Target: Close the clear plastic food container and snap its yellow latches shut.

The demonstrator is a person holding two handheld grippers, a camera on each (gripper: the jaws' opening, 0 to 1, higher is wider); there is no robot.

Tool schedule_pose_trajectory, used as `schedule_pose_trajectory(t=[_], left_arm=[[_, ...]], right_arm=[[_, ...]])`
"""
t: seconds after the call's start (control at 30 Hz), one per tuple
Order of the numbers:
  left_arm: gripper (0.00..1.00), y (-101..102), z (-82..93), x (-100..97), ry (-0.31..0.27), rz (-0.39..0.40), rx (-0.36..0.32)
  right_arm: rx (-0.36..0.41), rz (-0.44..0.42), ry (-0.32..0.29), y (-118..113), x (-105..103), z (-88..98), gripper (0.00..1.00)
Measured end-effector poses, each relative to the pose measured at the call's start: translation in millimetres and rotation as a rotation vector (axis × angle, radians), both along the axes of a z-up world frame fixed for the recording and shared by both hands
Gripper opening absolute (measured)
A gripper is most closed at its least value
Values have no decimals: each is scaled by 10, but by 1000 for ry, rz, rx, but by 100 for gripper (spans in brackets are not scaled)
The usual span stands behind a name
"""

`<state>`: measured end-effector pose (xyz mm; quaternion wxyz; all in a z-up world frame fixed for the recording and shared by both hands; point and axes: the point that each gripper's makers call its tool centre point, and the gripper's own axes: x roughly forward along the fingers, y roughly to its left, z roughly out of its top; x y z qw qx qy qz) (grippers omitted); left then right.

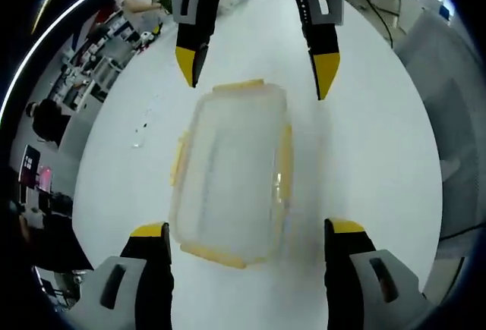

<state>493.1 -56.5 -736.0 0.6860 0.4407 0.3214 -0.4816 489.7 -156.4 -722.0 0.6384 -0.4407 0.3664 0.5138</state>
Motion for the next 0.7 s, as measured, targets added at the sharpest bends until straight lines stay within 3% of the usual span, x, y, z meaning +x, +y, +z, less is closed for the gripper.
schedule_pose_trajectory(t=[0.3, 0.7], left_arm=[[81, -7, 70, -165, -15, 26, -21], [81, 96, 29, -414, 4, 83, -69]], right_arm=[[34, -25, -22, -51, -169, 40, 74], [113, -103, -36, -146, -317, 121, 73]])
